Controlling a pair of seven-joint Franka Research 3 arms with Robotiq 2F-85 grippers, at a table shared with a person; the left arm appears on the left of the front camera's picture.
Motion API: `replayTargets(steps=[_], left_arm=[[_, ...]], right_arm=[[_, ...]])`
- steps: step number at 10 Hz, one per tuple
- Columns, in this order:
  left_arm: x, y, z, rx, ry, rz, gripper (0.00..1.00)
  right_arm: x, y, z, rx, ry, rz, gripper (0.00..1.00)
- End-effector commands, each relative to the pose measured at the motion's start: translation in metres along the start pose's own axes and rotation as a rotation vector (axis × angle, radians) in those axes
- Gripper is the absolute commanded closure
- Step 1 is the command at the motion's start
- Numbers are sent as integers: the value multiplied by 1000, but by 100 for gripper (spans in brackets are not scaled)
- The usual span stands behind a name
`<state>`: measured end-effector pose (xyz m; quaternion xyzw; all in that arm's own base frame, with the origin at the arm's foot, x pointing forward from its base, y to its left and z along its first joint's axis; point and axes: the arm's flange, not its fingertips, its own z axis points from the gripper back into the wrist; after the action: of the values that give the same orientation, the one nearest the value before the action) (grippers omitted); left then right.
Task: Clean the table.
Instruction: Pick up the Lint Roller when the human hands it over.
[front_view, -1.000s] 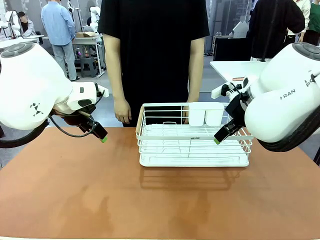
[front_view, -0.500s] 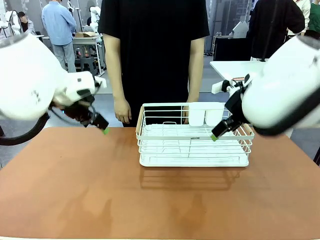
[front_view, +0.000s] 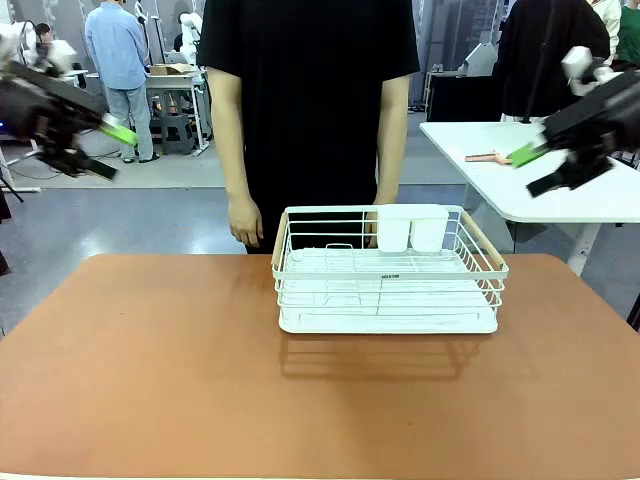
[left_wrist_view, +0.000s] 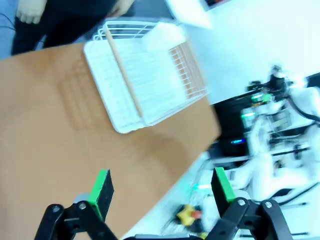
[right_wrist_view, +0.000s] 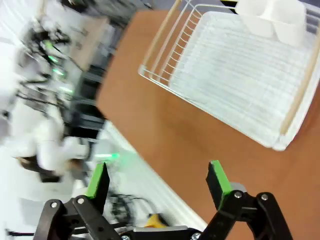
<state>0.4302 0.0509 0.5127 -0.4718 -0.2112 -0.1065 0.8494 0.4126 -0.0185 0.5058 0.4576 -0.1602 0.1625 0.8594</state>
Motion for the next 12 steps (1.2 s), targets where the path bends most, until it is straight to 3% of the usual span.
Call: replayTargets(steps=[1,2,5,10,11,12], left_arm=[[-2,40,45,-38,-90,147,0],[-8,56,84,-15,-215,204,0],[-26,91,137,32,-224,276,0],[-22,86,137,97,-219,259,0],[-23,82,134,126,-203,218,0],[-21,91,132,89,-202,279,0]], right_arm=[[-2,-51,30,59,-51,-218,0],[-14,-70,58,77,-76,-250,0],[-48,-113,102,127,-192,-340,0],[-60,-135,110,132,-248,-383,0],[-60,-132,107,116,-224,-350,0],[-61,-135,109,125,-233,-411,0]])
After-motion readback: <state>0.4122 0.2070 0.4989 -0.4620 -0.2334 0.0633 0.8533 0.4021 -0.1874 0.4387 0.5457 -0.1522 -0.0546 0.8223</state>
